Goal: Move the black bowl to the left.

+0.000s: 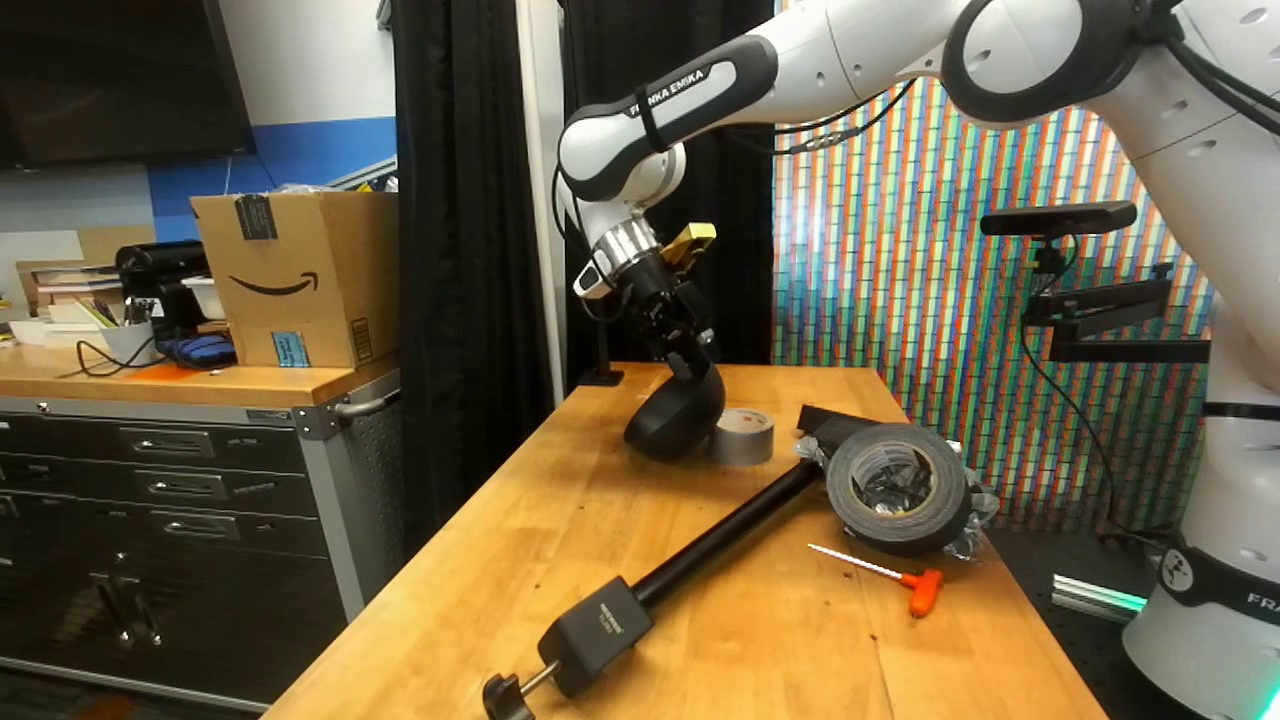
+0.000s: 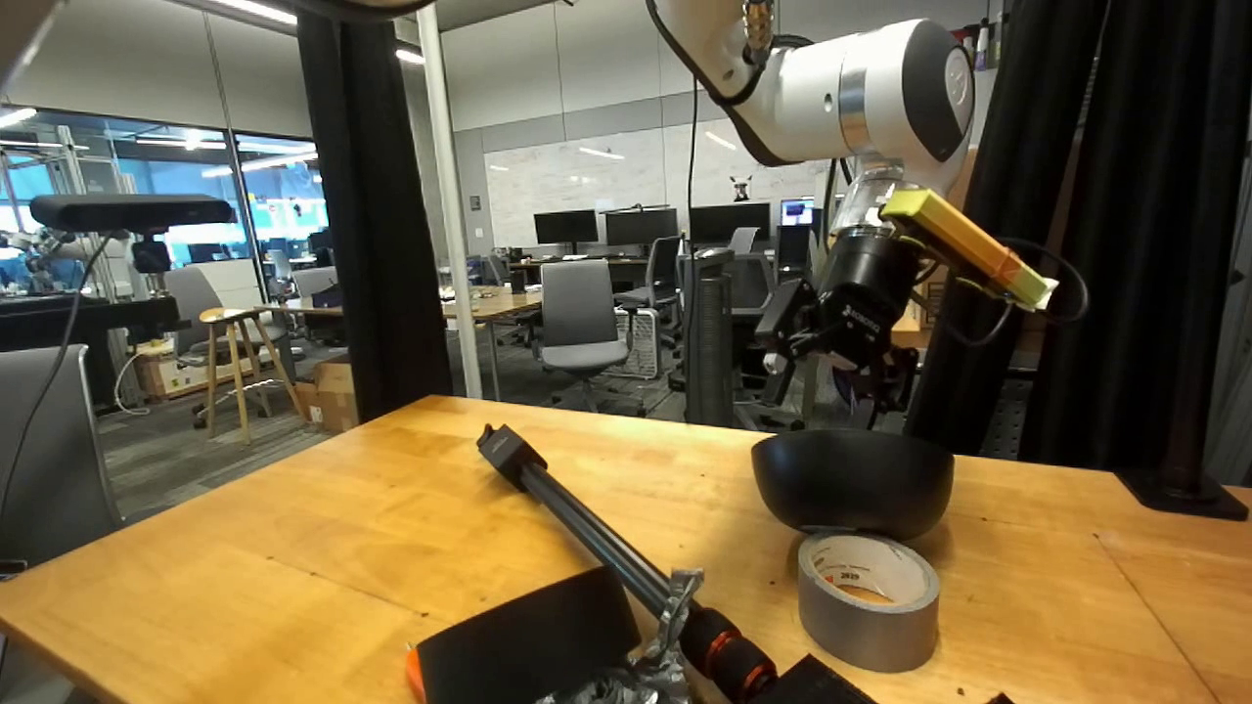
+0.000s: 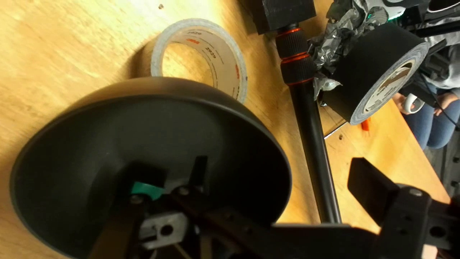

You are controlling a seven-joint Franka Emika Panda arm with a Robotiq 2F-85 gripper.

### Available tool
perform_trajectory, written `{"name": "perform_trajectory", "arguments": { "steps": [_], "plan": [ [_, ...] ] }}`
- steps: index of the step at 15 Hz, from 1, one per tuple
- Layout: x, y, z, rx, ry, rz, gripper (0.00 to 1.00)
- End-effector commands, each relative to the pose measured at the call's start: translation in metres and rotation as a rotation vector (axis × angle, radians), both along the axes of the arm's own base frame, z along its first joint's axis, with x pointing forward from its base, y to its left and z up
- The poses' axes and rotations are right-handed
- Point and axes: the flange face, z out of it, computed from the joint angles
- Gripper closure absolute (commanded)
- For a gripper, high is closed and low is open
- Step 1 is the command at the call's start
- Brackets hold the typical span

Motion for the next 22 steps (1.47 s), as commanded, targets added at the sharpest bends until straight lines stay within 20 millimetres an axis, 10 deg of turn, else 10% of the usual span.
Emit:
{"name": "perform_trajectory", "arguments": {
  "steps": [1, 14, 22],
  "plan": [
    [-0.001, -0.003, -0.003, 0.009, 0.013, 0.016, 0.00],
    [0.005, 0.009, -0.011, 0.012, 0.027, 0.027, 0.10],
    [0.005, 0.009, -0.010, 0.012, 0.028, 0.025, 0.77]
  ]
}}
